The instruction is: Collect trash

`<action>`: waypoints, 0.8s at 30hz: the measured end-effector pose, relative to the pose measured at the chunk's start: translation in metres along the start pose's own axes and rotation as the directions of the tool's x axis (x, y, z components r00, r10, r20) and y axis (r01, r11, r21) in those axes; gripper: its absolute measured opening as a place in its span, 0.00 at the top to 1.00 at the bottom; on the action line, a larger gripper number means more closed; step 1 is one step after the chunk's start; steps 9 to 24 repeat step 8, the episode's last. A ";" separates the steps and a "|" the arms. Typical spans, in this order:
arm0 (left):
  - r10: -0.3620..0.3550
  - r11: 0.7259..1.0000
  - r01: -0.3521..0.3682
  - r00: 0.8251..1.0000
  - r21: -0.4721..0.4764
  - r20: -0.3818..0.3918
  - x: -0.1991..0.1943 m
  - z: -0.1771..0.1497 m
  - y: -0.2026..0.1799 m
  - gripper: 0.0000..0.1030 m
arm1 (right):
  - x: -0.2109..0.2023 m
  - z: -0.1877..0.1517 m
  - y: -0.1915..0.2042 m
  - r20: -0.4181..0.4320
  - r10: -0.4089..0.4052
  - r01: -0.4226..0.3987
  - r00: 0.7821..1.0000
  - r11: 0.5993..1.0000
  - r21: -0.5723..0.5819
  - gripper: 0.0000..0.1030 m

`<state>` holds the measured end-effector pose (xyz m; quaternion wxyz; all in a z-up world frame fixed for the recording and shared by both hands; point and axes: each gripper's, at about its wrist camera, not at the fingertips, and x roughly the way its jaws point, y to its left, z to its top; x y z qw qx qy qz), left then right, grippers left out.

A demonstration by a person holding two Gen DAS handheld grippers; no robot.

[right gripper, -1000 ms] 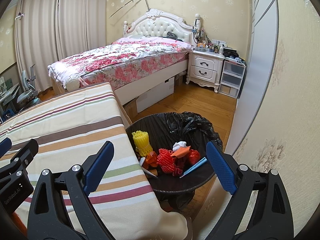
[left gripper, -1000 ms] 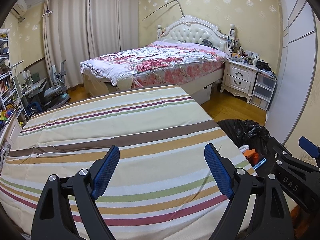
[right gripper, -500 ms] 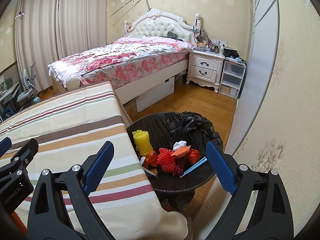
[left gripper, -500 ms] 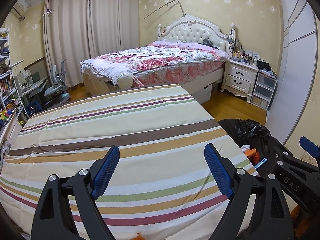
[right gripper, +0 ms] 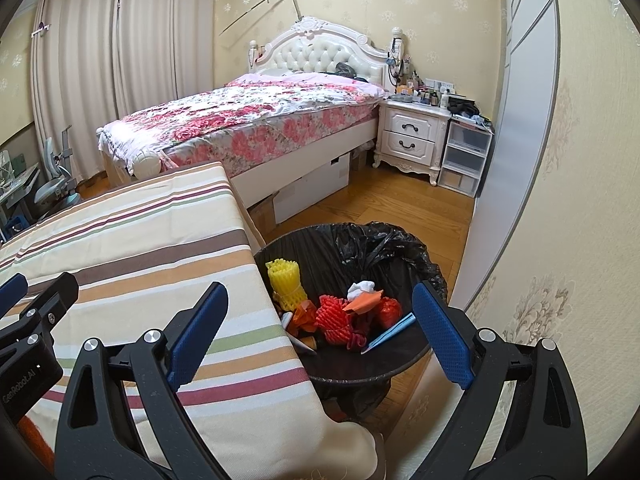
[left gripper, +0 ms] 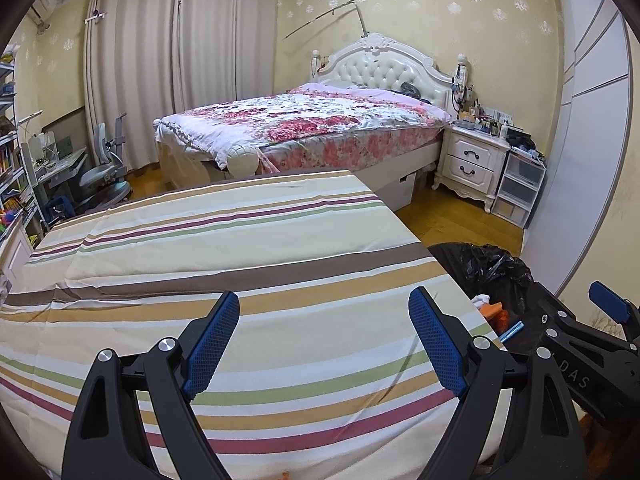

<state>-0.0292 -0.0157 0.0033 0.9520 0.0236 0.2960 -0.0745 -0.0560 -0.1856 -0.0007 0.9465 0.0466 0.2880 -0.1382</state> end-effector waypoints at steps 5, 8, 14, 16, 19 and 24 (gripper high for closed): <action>0.038 0.999 -0.038 0.999 -0.008 -0.007 0.003 0.001 0.004 0.19 | 0.001 -0.003 0.001 -0.002 0.006 -0.006 1.000 1.000 -0.008 0.11; 0.044 0.999 -0.045 0.999 -0.025 -0.031 0.009 0.001 0.012 0.19 | 0.003 -0.006 0.005 -0.008 0.013 -0.013 1.000 1.000 -0.019 0.11; 0.044 0.999 -0.045 0.999 -0.025 -0.031 0.009 0.001 0.012 0.19 | 0.003 -0.006 0.005 -0.008 0.013 -0.013 1.000 1.000 -0.019 0.11; 0.044 0.999 -0.045 0.999 -0.025 -0.031 0.009 0.001 0.012 0.19 | 0.003 -0.006 0.005 -0.008 0.013 -0.013 1.000 1.000 -0.019 0.11; 0.044 0.999 -0.045 0.999 -0.025 -0.031 0.009 0.001 0.012 0.19 | 0.003 -0.006 0.005 -0.008 0.013 -0.013 1.000 1.000 -0.019 0.11; 0.044 0.999 -0.045 0.999 -0.025 -0.031 0.009 0.001 0.012 0.19 | 0.003 -0.006 0.005 -0.008 0.013 -0.013 1.000 1.000 -0.019 0.11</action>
